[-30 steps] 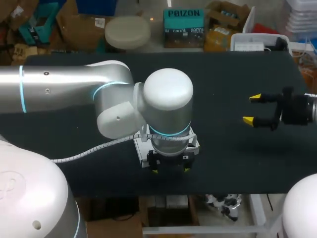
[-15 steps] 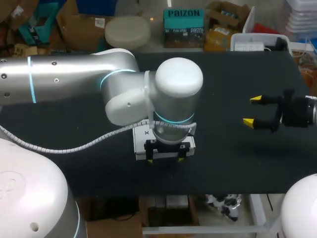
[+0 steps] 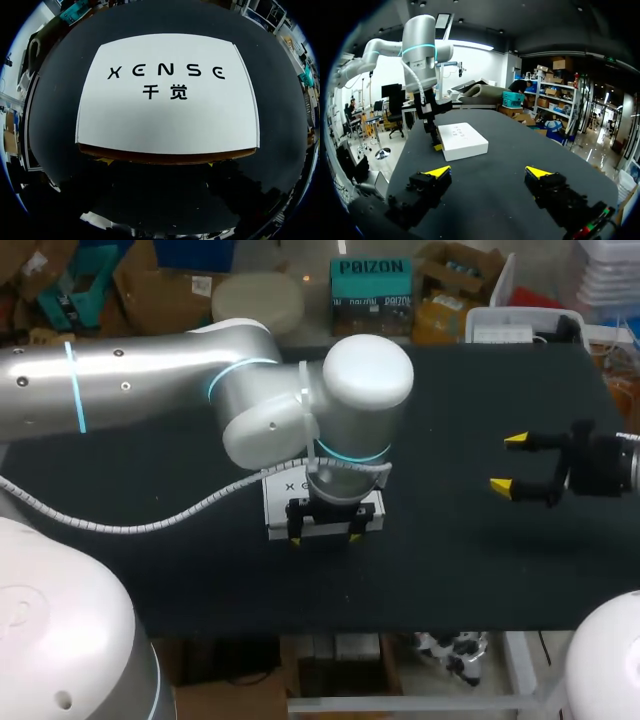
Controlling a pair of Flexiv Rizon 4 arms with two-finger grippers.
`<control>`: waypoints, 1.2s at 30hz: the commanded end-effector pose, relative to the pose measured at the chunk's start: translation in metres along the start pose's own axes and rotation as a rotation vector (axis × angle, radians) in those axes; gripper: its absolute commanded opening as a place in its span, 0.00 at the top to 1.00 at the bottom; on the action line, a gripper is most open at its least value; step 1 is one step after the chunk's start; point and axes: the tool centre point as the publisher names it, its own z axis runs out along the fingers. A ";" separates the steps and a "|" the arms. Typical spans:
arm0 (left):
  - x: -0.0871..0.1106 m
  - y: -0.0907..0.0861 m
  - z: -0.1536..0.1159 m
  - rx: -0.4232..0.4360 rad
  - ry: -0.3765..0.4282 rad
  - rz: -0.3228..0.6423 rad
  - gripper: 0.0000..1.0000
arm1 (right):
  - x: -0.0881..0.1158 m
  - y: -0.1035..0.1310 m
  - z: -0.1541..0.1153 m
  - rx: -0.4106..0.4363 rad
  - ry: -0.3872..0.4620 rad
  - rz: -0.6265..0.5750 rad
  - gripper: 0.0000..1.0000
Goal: Assemble the packaging by folding the flat box into shape, placing the metal phone stand inside, and closing the box properly
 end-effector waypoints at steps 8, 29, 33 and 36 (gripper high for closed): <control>-0.004 -0.044 0.003 0.000 0.048 -0.006 0.00 | 0.000 -0.001 -0.001 -0.006 0.003 -0.001 0.00; -0.012 -0.131 0.025 -0.045 0.117 -0.018 0.00 | 0.000 -0.001 -0.001 -0.006 0.003 -0.001 0.00; -0.012 -0.147 0.027 -0.048 0.122 -0.014 0.00 | 0.000 -0.001 -0.001 -0.006 0.003 -0.001 0.00; -0.010 -0.158 0.027 -0.048 0.121 -0.008 0.00 | 0.000 -0.001 -0.001 -0.006 0.003 -0.001 0.00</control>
